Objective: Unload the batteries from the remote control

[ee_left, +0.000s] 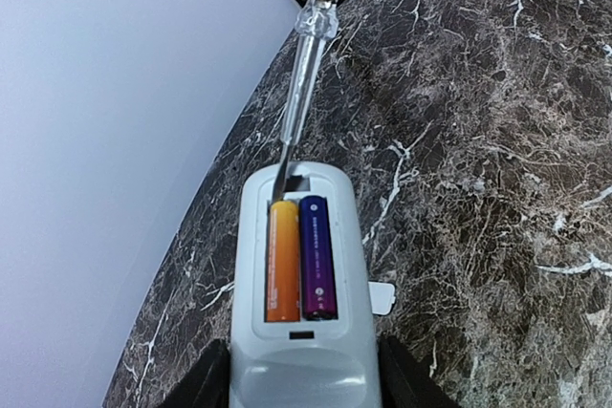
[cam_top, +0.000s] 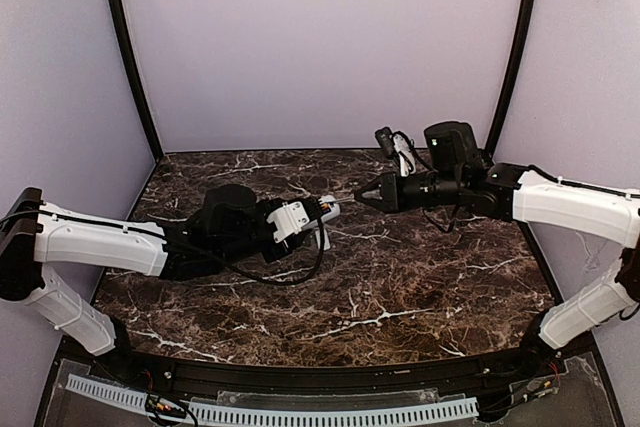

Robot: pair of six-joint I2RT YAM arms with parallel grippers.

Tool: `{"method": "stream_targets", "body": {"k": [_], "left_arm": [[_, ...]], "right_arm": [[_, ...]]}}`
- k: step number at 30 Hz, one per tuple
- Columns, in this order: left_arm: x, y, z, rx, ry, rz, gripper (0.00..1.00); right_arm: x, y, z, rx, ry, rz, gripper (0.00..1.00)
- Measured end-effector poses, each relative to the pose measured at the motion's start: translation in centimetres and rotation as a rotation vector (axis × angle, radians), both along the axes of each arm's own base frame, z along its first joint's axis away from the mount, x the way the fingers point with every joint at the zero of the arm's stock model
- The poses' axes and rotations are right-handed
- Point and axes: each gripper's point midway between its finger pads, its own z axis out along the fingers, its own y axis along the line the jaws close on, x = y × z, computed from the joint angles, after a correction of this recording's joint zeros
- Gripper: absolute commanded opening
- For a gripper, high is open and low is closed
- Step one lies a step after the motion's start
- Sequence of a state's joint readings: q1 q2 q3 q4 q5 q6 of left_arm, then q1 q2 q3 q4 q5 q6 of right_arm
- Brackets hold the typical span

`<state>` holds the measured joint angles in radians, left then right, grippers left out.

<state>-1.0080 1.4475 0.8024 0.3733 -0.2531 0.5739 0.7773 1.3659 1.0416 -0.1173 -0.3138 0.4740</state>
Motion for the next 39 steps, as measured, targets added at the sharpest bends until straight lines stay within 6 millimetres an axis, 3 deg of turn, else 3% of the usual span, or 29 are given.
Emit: {"method": "stream_targets", "body": {"k": [39], "left_arm": [[-0.8, 0.6, -0.6, 0.018, 0.009, -0.021, 0.00]], "right_arm": [[-1.0, 0.6, -0.8, 0.068, 0.044, 0.056, 0.00]]}}
